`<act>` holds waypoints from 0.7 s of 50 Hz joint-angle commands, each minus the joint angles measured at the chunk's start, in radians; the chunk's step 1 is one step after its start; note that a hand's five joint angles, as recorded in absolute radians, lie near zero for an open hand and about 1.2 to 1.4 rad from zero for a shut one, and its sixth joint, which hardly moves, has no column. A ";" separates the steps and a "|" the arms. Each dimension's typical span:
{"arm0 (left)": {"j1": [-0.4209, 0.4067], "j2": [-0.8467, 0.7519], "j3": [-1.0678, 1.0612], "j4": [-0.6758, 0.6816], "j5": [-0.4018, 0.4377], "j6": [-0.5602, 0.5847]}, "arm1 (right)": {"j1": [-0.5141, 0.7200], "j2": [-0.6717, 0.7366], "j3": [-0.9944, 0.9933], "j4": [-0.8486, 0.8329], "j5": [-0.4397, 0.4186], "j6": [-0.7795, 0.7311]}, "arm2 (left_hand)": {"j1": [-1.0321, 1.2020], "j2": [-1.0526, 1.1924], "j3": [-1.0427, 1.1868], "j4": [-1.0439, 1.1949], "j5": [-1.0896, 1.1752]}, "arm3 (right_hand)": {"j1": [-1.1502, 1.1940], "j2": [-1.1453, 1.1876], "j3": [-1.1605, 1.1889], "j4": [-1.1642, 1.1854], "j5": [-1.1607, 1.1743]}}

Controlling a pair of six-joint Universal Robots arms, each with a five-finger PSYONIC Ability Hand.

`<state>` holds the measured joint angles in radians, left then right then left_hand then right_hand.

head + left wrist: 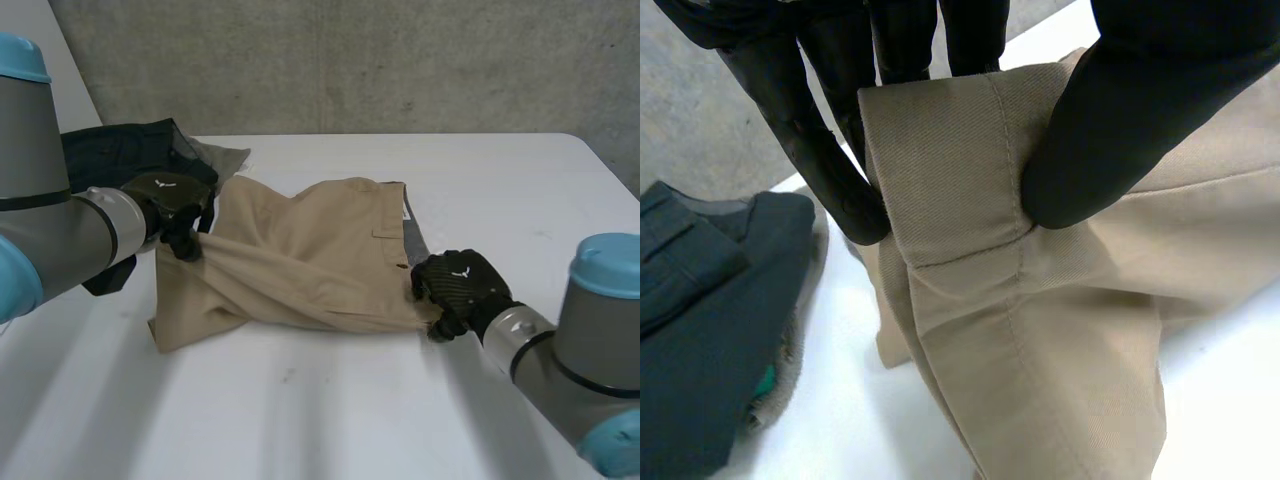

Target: Fold the laundry.

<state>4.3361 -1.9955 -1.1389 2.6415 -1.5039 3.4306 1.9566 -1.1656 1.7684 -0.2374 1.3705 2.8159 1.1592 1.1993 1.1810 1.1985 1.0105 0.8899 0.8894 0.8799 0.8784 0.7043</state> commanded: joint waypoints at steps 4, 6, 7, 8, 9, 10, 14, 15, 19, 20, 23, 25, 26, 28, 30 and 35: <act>0.005 0.030 -0.081 -0.035 0.051 -0.030 | 0.004 0.018 -0.046 -0.001 0.090 -0.073 | 0.237 0.197 0.215 0.198 0.211 | 0.506 0.507 0.516 0.518 0.517; 0.005 0.055 -0.129 -0.066 0.073 -0.027 | -0.004 -0.041 -0.027 0.077 0.076 -0.154 | 0.237 0.197 0.215 0.198 0.211 | 0.506 0.507 0.516 0.518 0.517; 0.005 0.066 -0.148 -0.075 0.079 -0.024 | -0.008 -0.069 -0.021 0.114 0.070 -0.191 | 0.237 0.197 0.215 0.198 0.211 | 0.506 0.507 0.516 0.518 0.517; 0.005 0.078 -0.168 -0.084 0.086 -0.019 | -0.014 -0.097 -0.015 0.151 0.062 -0.228 | 0.237 0.197 0.215 0.198 0.211 | 0.506 0.507 0.516 0.518 0.517; 0.010 0.102 -0.208 -0.098 0.106 -0.004 | -0.025 -0.123 -0.007 0.190 0.052 -0.258 | 0.237 0.197 0.215 0.198 0.211 | 0.506 0.507 0.516 0.518 0.517; 0.013 0.116 -0.228 -0.103 0.119 0.008 | -0.054 -0.170 0.008 0.267 0.024 -0.338 | 0.237 0.197 0.215 0.198 0.211 | 0.506 0.507 0.516 0.518 0.517; 0.017 0.175 -0.326 -0.129 0.171 0.087 | -0.114 -0.267 0.034 0.476 -0.022 -0.504 | 0.237 0.197 0.215 0.198 0.211 | 0.506 0.507 0.516 0.518 0.517; 0.016 0.184 -0.344 -0.135 0.177 0.104 | -0.122 -0.284 0.040 0.528 -0.024 -0.539 | 0.237 0.197 0.215 0.198 0.211 | 0.506 0.507 0.516 0.518 0.517; 0.010 0.207 -0.412 -0.169 0.189 0.188 | -0.142 -0.348 0.065 0.754 -0.036 -0.691 | 0.237 0.197 0.215 0.198 0.211 | 0.506 0.507 0.516 0.518 0.517; 0.008 0.205 -0.421 -0.175 0.189 0.205 | -0.145 -0.356 0.068 0.770 -0.042 -0.710 | 0.237 0.197 0.215 0.198 0.211 | 0.506 0.507 0.516 0.518 0.517; -0.003 0.199 -0.433 -0.176 0.185 0.252 | -0.139 -0.378 0.072 0.753 -0.071 -0.708 | 0.237 0.197 0.215 0.198 0.211 | 0.506 0.507 0.516 0.518 0.517; -0.004 0.184 -0.420 -0.164 0.177 0.268 | -0.122 -0.375 0.063 0.727 -0.079 -0.690 | 0.237 0.197 0.215 0.198 0.211 | 0.506 0.507 0.516 0.518 0.517; -0.006 0.172 -0.409 -0.157 0.174 0.268 | -0.119 -0.367 0.057 0.715 -0.079 -0.679 | 0.237 0.197 0.215 0.198 0.211 | 0.506 0.507 0.516 0.518 0.517; -0.009 0.149 -0.377 -0.132 0.168 0.262 | -0.110 -0.344 0.039 0.682 -0.076 -0.649 | 0.237 0.197 0.215 0.198 0.211 | 0.506 0.507 0.516 0.518 0.517; -0.012 0.110 -0.311 -0.081 0.159 0.246 | -0.097 -0.298 0.004 0.627 -0.065 -0.592 | 0.237 0.197 0.215 0.198 0.211 | 0.506 0.507 0.516 0.518 0.517; -0.024 0.002 -0.130 0.055 0.120 0.208 | -0.081 -0.206 -0.095 0.498 -0.013 -0.480 | 0.237 0.197 0.215 0.198 0.211 | 0.506 0.507 0.516 0.518 0.517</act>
<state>4.3230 -1.8831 -1.4540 2.5587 -1.3455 3.6829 1.8549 -1.4695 1.7712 0.4017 1.3085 2.2136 1.1592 1.1993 1.1810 1.1986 1.0105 1.1256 1.1790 1.1872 1.1919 1.0038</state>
